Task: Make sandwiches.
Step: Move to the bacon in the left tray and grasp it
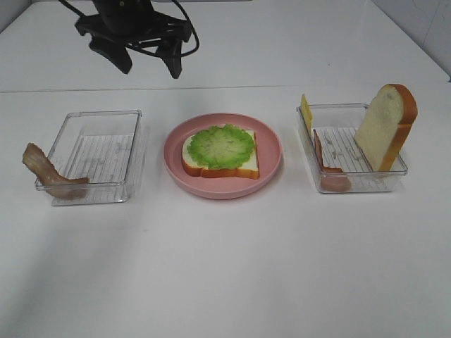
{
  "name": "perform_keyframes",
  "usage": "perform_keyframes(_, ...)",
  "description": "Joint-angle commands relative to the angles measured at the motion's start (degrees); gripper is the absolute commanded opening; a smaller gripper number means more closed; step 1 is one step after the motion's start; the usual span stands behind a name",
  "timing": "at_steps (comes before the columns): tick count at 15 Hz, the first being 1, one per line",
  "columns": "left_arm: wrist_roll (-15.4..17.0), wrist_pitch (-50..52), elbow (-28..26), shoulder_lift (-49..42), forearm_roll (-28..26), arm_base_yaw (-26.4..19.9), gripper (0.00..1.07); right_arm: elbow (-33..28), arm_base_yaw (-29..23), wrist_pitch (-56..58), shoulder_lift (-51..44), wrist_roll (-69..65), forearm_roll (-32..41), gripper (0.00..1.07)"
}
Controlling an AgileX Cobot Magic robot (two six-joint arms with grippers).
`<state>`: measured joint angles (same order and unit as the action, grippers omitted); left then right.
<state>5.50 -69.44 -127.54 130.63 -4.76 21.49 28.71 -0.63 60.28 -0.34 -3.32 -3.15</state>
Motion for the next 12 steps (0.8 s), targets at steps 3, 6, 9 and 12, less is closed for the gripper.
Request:
perform_keyframes(3,2.75,-4.53,17.07,-13.58,2.52,-4.93,0.81,-0.17,0.29,0.06,-0.69,0.11,-0.11,0.78)
perform_keyframes(6,2.75,-4.53,26.87,-19.31,1.89,-9.11,0.81,-0.17,0.29,0.06,-0.69,0.11,-0.11,0.78)
perform_keyframes(9,2.75,-4.53,33.80,-20.97,1.89,-12.78,0.81,-0.17,0.29,0.06,-0.69,0.11,-0.11,0.78)
perform_keyframes(12,2.75,-2.75,38.67,-20.74,2.12,-14.78,0.81,-0.17,0.29,0.06,-0.69,0.11,-0.11,0.78)
